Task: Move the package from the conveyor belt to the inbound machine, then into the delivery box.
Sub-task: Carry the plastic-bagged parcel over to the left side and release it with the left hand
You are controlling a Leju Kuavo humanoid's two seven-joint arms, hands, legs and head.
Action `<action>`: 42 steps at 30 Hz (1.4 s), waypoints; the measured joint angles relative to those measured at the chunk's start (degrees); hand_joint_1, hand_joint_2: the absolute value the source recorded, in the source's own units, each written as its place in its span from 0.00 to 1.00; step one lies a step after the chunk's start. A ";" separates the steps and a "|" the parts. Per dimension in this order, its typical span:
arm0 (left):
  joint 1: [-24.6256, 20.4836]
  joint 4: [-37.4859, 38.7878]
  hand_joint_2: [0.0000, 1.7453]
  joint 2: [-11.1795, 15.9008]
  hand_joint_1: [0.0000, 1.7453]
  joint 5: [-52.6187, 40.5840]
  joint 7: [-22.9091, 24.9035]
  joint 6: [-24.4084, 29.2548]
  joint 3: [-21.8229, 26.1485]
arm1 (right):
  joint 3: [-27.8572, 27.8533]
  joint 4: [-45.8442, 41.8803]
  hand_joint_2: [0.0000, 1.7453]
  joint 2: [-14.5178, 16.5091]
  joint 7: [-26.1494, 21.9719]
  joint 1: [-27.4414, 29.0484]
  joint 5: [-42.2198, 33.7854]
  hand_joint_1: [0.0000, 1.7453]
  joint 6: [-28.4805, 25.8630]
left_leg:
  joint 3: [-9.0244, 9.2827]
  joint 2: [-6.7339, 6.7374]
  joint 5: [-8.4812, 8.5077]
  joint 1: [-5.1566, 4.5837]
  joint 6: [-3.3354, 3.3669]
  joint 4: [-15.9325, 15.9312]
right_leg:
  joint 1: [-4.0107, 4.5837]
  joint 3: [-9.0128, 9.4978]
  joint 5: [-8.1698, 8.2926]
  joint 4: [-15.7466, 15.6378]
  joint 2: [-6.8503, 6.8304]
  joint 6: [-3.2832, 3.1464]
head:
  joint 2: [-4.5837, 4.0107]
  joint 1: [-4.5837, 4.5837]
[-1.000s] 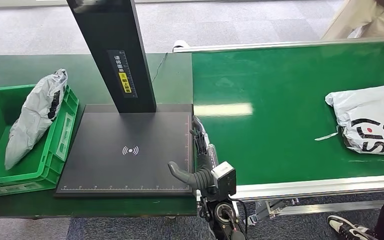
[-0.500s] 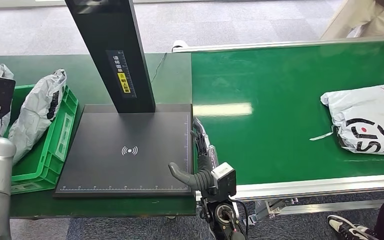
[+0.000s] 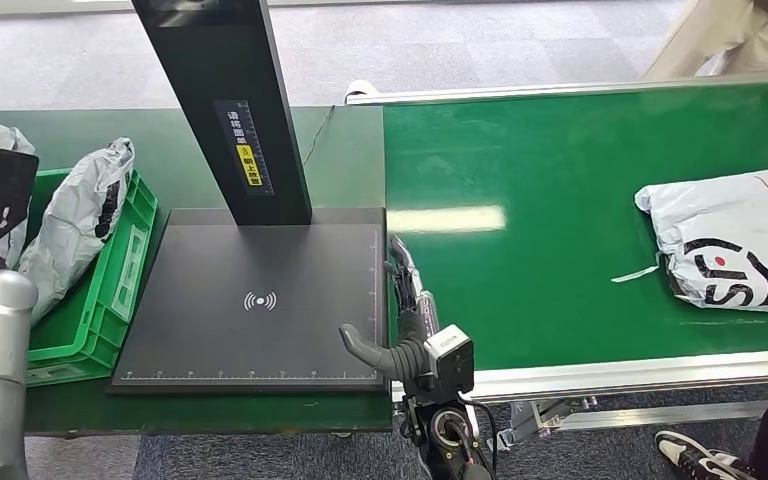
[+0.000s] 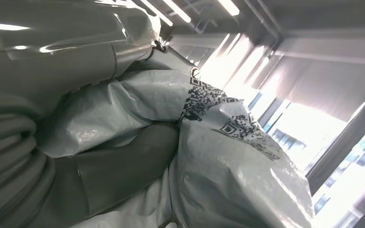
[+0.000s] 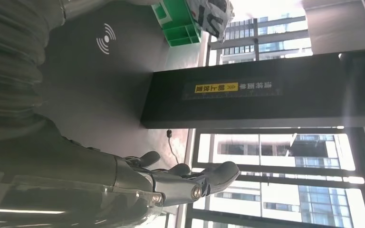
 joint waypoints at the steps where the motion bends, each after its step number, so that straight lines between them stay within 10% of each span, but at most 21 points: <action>1: -1.22 1.04 1.00 -0.36 0.97 -0.76 0.70 -1.01 -0.21 | -0.13 -0.08 1.00 0.00 0.02 0.26 0.03 0.00 -0.26 | -0.01 -0.04 0.01 0.00 0.00 0.01 | 0.00 0.01 0.00 0.00 -0.03 0.00 | 0.00 0.00; 4: -5.03 4.58 1.00 -1.71 0.92 -2.47 2.30 -3.77 -1.12 | -0.50 -0.48 1.00 -0.01 0.38 0.96 0.34 0.00 -0.57 | -0.03 -0.03 0.01 -0.01 0.01 0.01 | -0.02 0.03 0.03 0.01 -0.03 0.02 | 0.01 0.00; 8: -8.06 8.92 1.00 -3.66 0.00 -3.83 3.94 -5.01 -2.46 | -1.04 -0.62 1.00 0.01 1.09 1.17 0.88 0.00 -0.49 | -0.04 0.06 0.01 -0.01 0.01 0.01 | -0.04 0.01 0.07 0.01 0.02 0.03 | 0.01 0.00; 32: -14.59 17.45 1.00 -2.17 0.00 -8.36 13.51 -8.49 -2.67 | -1.38 -0.03 1.00 0.04 1.53 1.35 1.90 0.00 0.07 | -0.08 0.03 0.01 0.01 0.01 -0.01 | -0.02 -0.02 0.06 0.04 0.01 0.02 | 0.00 -0.01; 37: -13.20 15.40 1.00 -1.63 0.00 0.69 -0.25 -1.49 0.38 | -1.47 -0.44 1.00 0.03 1.84 2.00 2.03 0.00 -0.12 | -0.07 0.04 0.01 0.00 0.01 -0.01 | -0.02 -0.01 0.06 0.03 0.02 0.02 | 0.01 -0.01; 42: -1.63 0.35 1.00 -3.80 0.00 21.48 -16.95 0.65 2.65 | -1.81 -1.29 1.00 0.02 1.93 2.74 2.02 0.00 -0.75 | 0.04 0.19 -0.08 -0.09 0.01 -0.03 | -0.12 0.01 0.03 0.01 0.15 0.05 | 0.00 -0.04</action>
